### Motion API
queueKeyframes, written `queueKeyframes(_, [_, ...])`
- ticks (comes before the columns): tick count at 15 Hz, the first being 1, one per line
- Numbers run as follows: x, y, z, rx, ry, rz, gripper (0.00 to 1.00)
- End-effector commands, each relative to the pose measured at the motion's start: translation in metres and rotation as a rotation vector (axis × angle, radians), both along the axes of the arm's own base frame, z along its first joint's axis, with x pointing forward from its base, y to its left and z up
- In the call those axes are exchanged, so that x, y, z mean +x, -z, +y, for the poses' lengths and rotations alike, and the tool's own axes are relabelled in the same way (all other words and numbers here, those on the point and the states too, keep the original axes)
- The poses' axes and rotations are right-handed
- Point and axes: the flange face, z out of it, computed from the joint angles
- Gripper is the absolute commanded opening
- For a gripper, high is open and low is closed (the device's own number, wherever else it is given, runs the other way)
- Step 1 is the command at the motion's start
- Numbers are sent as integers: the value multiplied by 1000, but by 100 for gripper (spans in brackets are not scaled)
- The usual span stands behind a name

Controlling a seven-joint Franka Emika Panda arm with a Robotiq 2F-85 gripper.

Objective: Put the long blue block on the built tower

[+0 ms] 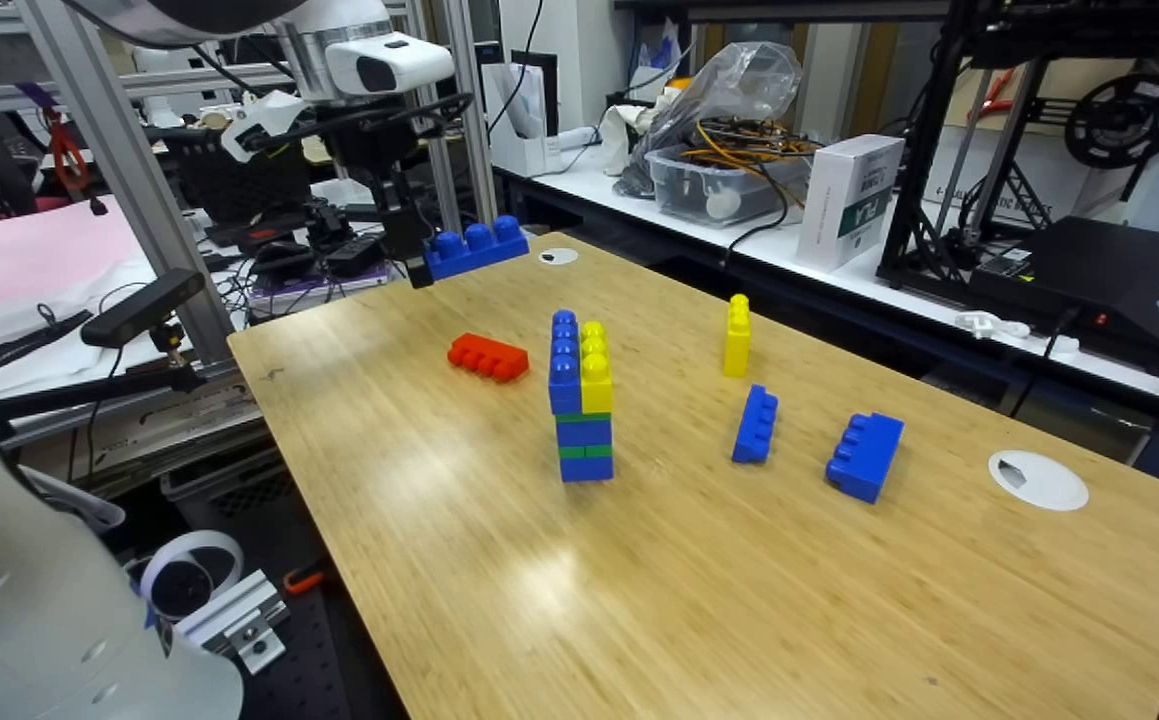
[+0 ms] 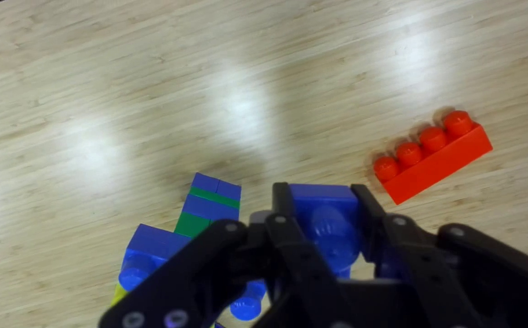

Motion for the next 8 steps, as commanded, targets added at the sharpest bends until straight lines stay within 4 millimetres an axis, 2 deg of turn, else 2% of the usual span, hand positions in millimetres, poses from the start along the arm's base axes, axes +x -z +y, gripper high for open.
queueKeyframes(1, [8,0,-11,20,43,27,10])
queueKeyframes(8, [17,5,-46,51,126,36,10])
